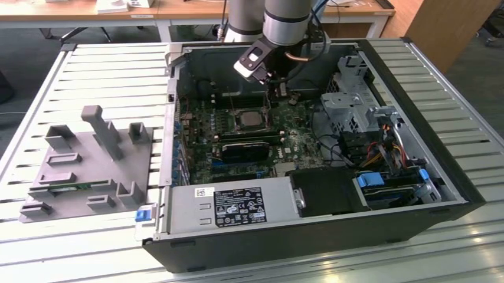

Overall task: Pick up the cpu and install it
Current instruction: 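Close the cpu cover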

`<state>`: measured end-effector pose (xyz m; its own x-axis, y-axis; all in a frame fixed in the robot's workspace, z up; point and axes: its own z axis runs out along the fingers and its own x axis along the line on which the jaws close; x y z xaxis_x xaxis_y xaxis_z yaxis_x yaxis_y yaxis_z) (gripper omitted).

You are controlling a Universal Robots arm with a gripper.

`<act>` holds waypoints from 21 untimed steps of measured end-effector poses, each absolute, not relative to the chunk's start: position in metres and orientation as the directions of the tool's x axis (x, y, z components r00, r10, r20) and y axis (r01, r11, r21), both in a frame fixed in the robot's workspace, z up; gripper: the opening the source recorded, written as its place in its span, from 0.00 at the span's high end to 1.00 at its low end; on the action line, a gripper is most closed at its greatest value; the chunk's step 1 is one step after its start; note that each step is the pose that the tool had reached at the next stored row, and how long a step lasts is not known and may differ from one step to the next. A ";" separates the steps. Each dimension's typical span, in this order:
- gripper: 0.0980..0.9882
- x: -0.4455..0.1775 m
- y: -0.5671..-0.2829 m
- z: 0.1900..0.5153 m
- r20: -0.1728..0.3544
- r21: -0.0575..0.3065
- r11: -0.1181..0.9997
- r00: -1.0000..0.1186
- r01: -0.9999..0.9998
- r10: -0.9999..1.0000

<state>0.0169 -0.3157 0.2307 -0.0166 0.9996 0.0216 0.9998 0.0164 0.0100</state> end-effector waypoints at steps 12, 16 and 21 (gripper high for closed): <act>0.99 -0.006 -0.316 0.227 0.021 0.010 0.016 -0.017 1.000 1.000; 0.99 -0.014 -0.316 0.226 0.021 0.010 0.016 -0.017 1.000 1.000; 0.99 -0.022 -0.317 0.225 0.021 0.010 0.016 -0.016 1.000 1.000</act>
